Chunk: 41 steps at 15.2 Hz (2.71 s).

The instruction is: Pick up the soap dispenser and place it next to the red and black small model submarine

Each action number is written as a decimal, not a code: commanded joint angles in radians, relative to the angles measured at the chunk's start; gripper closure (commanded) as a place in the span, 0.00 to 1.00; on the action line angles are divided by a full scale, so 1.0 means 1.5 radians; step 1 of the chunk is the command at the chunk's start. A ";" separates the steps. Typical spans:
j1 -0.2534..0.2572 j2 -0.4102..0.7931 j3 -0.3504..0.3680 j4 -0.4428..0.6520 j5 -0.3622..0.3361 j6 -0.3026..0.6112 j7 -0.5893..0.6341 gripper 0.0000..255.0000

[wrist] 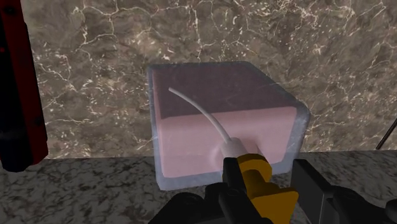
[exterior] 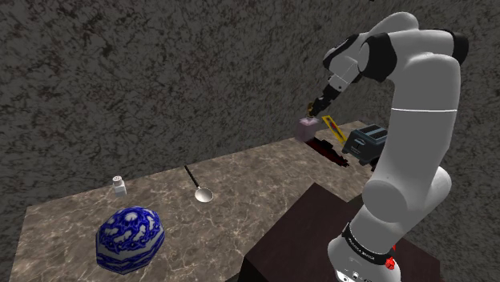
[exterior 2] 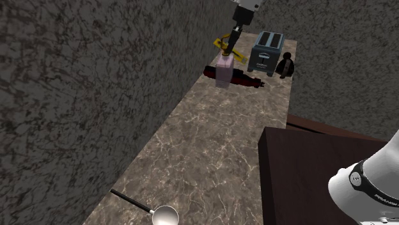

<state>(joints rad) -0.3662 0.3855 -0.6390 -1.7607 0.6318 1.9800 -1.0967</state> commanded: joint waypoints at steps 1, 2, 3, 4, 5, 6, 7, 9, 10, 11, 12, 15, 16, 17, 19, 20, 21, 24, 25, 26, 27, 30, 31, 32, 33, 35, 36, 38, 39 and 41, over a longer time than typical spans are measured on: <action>-0.003 0.009 0.003 -0.006 0.008 0.011 -0.009 1.00; -0.004 0.013 0.005 -0.009 0.012 0.017 -0.013 1.00; -0.005 0.017 0.007 -0.012 0.016 0.023 -0.017 1.00; -0.006 0.022 0.009 -0.015 0.021 0.028 -0.022 1.00; -0.007 0.026 0.011 -0.018 0.025 0.034 -0.026 1.00; -0.008 0.031 0.013 -0.021 0.029 0.040 -0.030 1.00; -0.009 0.035 0.015 -0.024 0.034 0.045 -0.035 1.00; -0.012 0.045 0.019 -0.028 0.043 0.056 -0.043 1.00; -0.013 0.050 0.021 -0.030 0.047 0.061 -0.048 1.00; -0.015 0.055 0.024 -0.032 0.052 0.066 -0.052 1.00; -0.016 0.060 0.026 -0.034 0.056 0.071 -0.056 1.00; -0.021 0.076 0.033 -0.039 0.071 0.086 -0.070 1.00; -0.023 0.081 0.036 -0.040 0.076 0.091 -0.074 1.00; -0.024 0.086 0.039 -0.041 0.080 0.096 -0.079 1.00; -0.028 0.098 0.044 -0.043 0.090 0.106 -0.087 1.00; -0.030 0.103 0.047 -0.043 0.095 0.110 -0.092 1.00; -0.032 0.109 0.050 -0.044 0.100 0.115 -0.096 1.00; -0.038 0.127 0.059 -0.044 0.115 0.128 -0.109 1.00; -0.040 0.133 0.062 -0.044 0.119 0.133 -0.114 1.00; -0.042 0.139 0.065 -0.044 0.124 0.137 -0.118 1.00; -0.044 0.145 0.068 -0.043 0.129 0.141 -0.122 1.00; -0.051 0.164 0.077 -0.041 0.144 0.154 -0.135 1.00; -0.053 0.170 0.081 -0.040 0.149 0.158 -0.139 1.00; -0.055 0.177 0.084 -0.039 0.154 0.162 -0.143 1.00; -0.057 0.181 0.086 -0.038 0.157 0.165 -0.146 1.00; -0.057 0.181 0.086 -0.038 0.157 0.165 -0.146 1.00; -0.057 0.181 0.086 -0.038 0.157 0.165 -0.146 1.00; -0.057 0.181 0.086 -0.038 0.157 0.165 -0.146 1.00; -0.057 0.181 0.086 -0.038 0.157 0.165 -0.146 1.00; -0.057 0.181 0.086 -0.038 0.157 0.165 -0.146 1.00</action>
<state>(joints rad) -0.4512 0.6579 -0.5098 -1.8183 0.8672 2.2273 -1.3162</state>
